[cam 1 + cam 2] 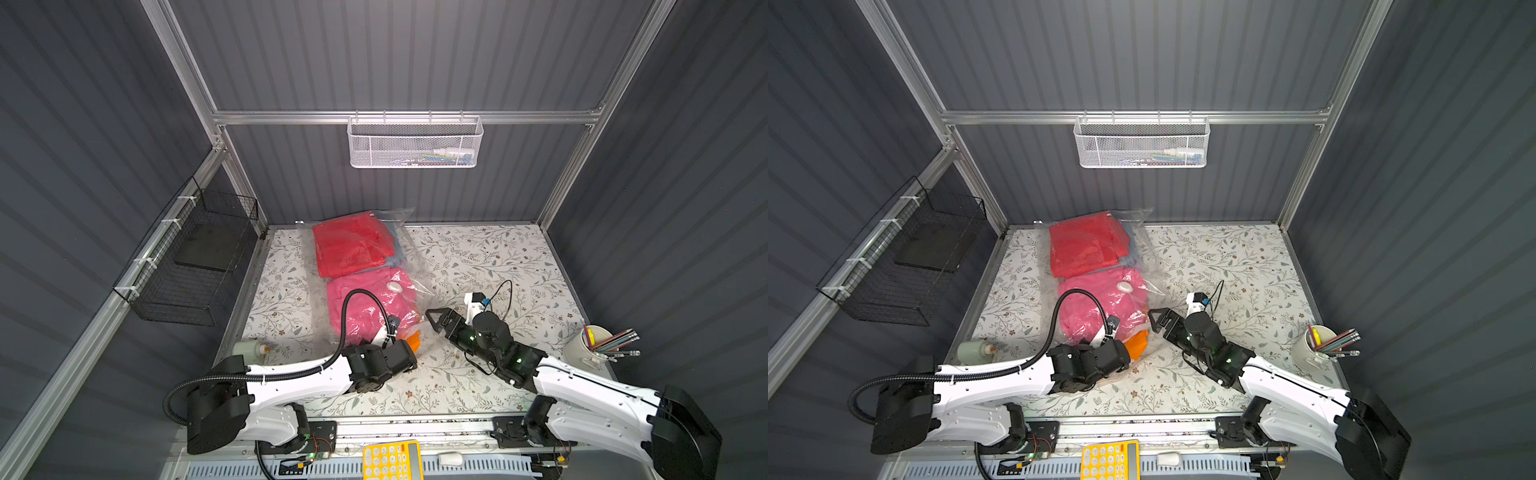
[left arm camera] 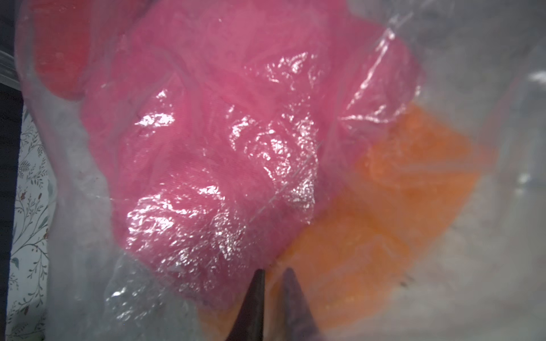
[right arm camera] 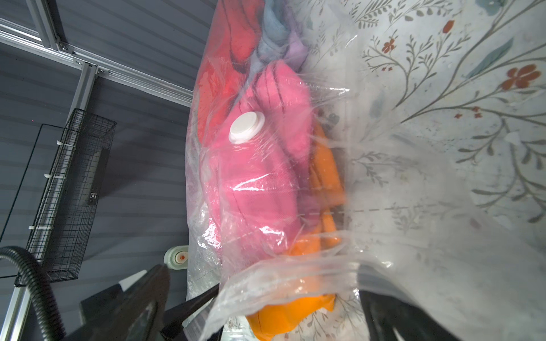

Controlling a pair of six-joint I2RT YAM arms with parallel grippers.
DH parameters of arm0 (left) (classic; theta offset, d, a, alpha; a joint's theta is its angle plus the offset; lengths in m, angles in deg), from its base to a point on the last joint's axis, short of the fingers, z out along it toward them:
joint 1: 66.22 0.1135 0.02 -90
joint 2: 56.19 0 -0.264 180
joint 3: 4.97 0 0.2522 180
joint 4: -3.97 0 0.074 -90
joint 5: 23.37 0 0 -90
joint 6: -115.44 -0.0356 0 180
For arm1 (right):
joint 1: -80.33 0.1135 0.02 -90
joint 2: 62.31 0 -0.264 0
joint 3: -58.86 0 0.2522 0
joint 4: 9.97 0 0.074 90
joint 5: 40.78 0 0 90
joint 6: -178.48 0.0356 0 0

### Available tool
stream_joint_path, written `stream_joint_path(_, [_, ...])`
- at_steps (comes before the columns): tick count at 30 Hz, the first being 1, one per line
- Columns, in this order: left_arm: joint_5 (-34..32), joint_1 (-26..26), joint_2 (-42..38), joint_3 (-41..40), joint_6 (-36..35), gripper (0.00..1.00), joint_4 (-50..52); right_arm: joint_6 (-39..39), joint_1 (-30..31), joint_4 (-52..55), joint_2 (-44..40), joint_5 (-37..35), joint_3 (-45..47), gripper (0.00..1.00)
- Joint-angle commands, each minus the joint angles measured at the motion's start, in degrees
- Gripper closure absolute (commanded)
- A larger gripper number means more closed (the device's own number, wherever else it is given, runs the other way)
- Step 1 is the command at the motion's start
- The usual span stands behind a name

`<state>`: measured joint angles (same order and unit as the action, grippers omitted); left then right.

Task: Take the trousers out of the vacuum bag
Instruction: Open the vacuum bag at the center of the board, then take out the trousers from the vacuum bag.

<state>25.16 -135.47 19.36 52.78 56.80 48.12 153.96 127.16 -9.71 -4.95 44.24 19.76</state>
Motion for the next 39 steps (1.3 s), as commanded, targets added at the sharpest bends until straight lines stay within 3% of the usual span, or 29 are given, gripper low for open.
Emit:
stream_joint_path(1, [-2.97,0.57,-0.15,2.32,-1.52,0.98,-2.08,-1.59,1.70,3.51,-1.86,-0.17,-1.67,0.01])
stream_joint_path(12, [1.38,5.75,-0.48,2.62,-6.47,1.00,-9.92,-1.22,19.44,7.77,-3.86,-14.91,-3.01,0.06])
stream_joint_path(22, [8.14,10.63,-3.28,2.90,-12.34,1.00,-14.14,-1.38,19.62,-3.58,6.31,-15.15,-3.56,0.22])
stream_joint_path(30, [10.82,10.89,-2.04,5.37,-14.42,1.00,-12.24,1.36,16.57,-13.69,19.74,-7.98,-7.65,0.31])
stream_joint_path(39, [9.67,10.92,-4.09,4.41,-14.08,1.00,-11.04,7.24,15.33,-13.68,25.55,-7.37,-8.96,0.29])
